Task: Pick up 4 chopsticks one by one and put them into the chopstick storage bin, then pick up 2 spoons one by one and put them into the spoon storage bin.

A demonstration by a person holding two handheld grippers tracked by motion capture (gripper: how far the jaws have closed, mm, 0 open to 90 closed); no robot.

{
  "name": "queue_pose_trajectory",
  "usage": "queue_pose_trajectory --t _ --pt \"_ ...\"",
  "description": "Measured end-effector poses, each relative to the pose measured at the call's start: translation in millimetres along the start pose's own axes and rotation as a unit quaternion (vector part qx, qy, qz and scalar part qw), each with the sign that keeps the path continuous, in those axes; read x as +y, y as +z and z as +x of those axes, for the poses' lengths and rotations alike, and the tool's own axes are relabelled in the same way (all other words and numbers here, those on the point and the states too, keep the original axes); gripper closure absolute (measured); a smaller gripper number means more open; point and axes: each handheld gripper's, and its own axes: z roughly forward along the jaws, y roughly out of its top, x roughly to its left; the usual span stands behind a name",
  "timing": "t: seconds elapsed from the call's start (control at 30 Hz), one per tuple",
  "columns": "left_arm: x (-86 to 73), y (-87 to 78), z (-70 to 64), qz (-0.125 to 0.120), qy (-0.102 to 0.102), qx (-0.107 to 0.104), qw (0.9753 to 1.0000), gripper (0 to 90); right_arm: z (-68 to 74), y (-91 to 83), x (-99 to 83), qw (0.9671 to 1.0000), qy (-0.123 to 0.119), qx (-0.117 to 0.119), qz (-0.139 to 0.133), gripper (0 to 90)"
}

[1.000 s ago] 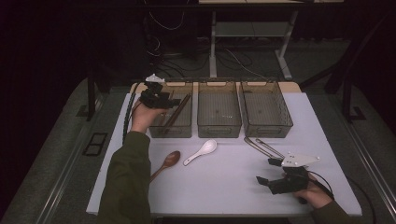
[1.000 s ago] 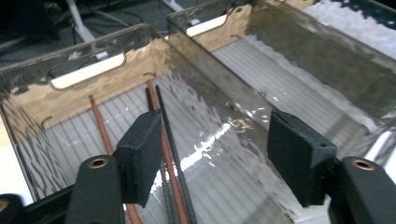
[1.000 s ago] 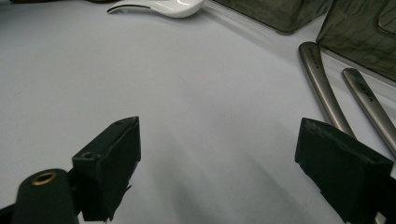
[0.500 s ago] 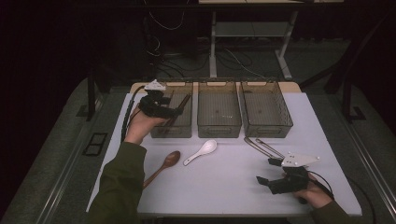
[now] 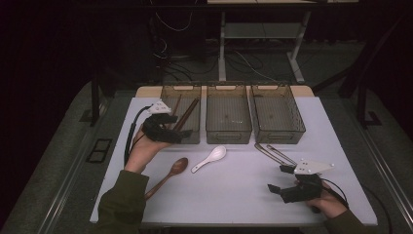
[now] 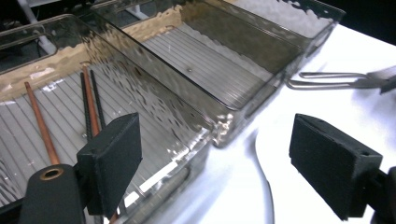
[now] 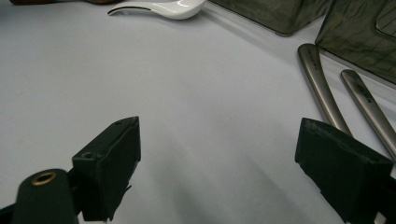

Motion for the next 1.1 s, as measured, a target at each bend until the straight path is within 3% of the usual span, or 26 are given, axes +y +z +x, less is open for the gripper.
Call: queue_pose_trajectory --t 0.43,1.1 --pt "-35.5 -16.0 -25.0 -0.009 0.003 0.013 0.9999 16.4 0.7 -0.9 0.0 1.0000 0.000 -0.001 -0.001 14.2" --pt "-91.8 -18.6 -37.0 0.004 -0.014 0.005 0.9999 18.6 0.4 -1.6 -0.3 1.0000 0.000 -0.002 0.000 14.1"
